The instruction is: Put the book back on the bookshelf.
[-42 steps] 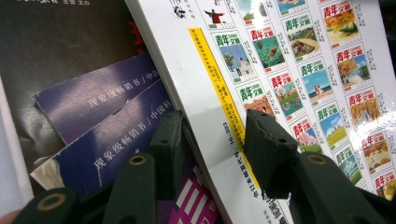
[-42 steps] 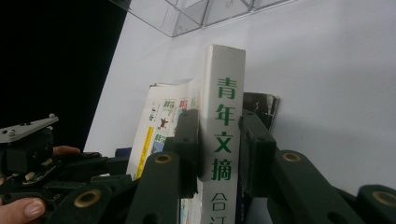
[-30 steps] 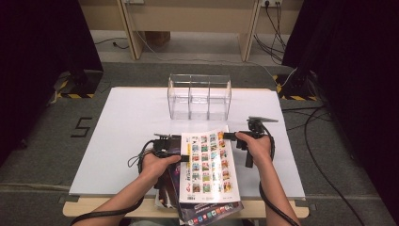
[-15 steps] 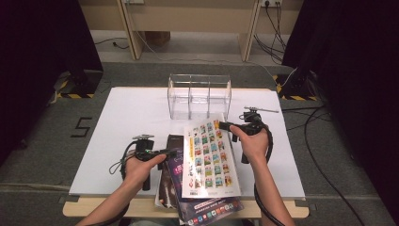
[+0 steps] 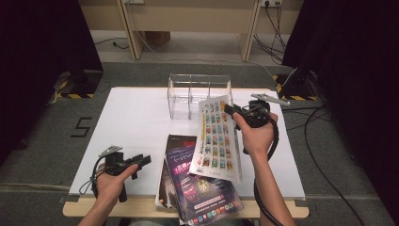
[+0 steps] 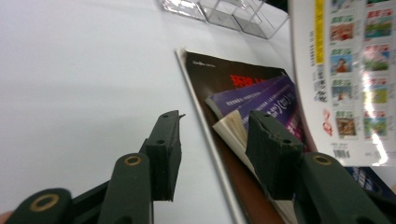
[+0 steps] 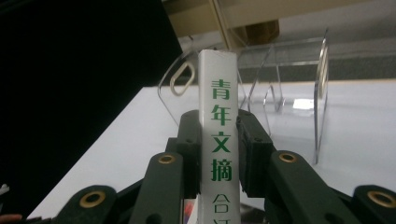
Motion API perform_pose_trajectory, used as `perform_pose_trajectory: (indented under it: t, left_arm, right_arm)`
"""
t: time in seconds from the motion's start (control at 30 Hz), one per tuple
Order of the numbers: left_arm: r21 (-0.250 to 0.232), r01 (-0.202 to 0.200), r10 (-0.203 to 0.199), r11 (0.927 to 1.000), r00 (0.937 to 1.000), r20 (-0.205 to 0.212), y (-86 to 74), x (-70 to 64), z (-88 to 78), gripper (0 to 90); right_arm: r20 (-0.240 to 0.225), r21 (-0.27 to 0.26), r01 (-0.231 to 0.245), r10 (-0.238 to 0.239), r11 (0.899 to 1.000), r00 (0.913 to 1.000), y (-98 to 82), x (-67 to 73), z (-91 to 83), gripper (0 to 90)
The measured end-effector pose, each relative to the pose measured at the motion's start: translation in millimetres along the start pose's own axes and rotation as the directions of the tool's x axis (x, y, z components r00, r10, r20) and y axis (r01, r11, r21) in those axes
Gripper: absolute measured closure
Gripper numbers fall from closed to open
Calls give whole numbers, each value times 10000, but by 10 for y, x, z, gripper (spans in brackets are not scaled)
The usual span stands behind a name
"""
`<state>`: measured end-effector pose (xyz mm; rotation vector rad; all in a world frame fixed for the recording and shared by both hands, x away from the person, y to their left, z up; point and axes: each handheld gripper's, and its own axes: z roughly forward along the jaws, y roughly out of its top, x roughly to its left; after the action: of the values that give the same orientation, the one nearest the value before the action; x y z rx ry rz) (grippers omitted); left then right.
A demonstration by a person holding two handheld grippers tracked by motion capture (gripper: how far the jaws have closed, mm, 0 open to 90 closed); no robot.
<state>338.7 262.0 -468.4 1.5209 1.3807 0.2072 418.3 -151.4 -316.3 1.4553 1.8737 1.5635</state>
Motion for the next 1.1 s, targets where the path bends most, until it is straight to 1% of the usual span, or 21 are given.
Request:
perform_pose_trajectory:
  t: [0.07, 0.1, 0.13, 0.23, 0.33, 0.43, 0.47, 0.53, 0.63, 0.67, 0.7, 0.73, 0.83, 0.93, 1.1]
  left_arm:
    - [-171, -18, 16, 9999, 9999, -128, -28, 42, -22, 543]
    - [-263, -10, 4, 9997, 9998, -207, -45, 59, -28, 543]
    - [-312, -29, 20, 9995, 9996, -271, -62, 74, -33, 543]
    - [-523, -59, 36, 9986, 9991, -433, -107, 117, -50, 543]
    - [-605, -228, 189, 9979, 9978, -634, -134, 141, -72, 543]
    - [-598, -190, 154, 9980, 9980, -607, -165, 159, -68, 543]
    - [-570, -183, 148, 9982, 9980, -612, -174, 165, -65, 542]
    - [-546, -60, 30, 9985, 9985, -553, -187, 177, -59, 542]
    - [-551, -27, -4, 9985, 9984, -566, -190, 193, -59, 542]
    - [-571, -47, 14, 9984, 9983, -581, -188, 198, -63, 542]
    - [-588, -56, 22, 9983, 9983, -580, -187, 203, -68, 542]
    - [-616, -28, -8, 9981, 9983, -584, -186, 205, -71, 542]
    - [-643, -14, -24, 9979, 9982, -592, -189, 211, -72, 542]
    - [-608, 27, -63, 9981, 9983, -583, -196, 217, -62, 542]
    - [-601, 38, -74, 9982, 9981, -610, -199, 226, -62, 541]
  right_arm:
    - [146, -263, 130, -126, 9996, 9998, 55, 35, -40, 742]
    - [314, -516, 249, -233, 9984, 9992, 112, 70, -75, 742]
    - [314, -516, 249, -233, 9984, 9992, 112, 70, -75, 742]
    - [646, -901, 488, -430, 9947, 9970, 198, 102, -112, 742]
    - [862, -1209, 642, -539, 9906, 9948, 279, 122, -132, 742]
    - [1089, -1399, 733, -582, 9874, 9924, 353, 128, -131, 742]
    - [1171, -1557, 728, -547, 9851, 9916, 395, 120, -128, 743]
    - [1202, -1587, 674, -485, 9850, 9916, 412, 115, -128, 742]
    - [1250, -1686, 600, -391, 9839, 9914, 450, 95, -115, 743]
    - [1416, -1698, 661, -420, 9833, 9890, 473, 84, -102, 743]
    - [1416, -1698, 661, -420, 9833, 9890, 473, 84, -102, 743]
    - [1538, -1712, 743, -479, 9824, 9869, 487, 75, -95, 743]
    - [1683, -1902, 624, -300, 9798, 9853, 535, 44, -91, 743]
    - [1889, -2057, 678, -284, 9763, 9816, 592, 16, -94, 743]
    - [1858, -2163, 505, -96, 9750, 9825, 676, -9, -80, 743]
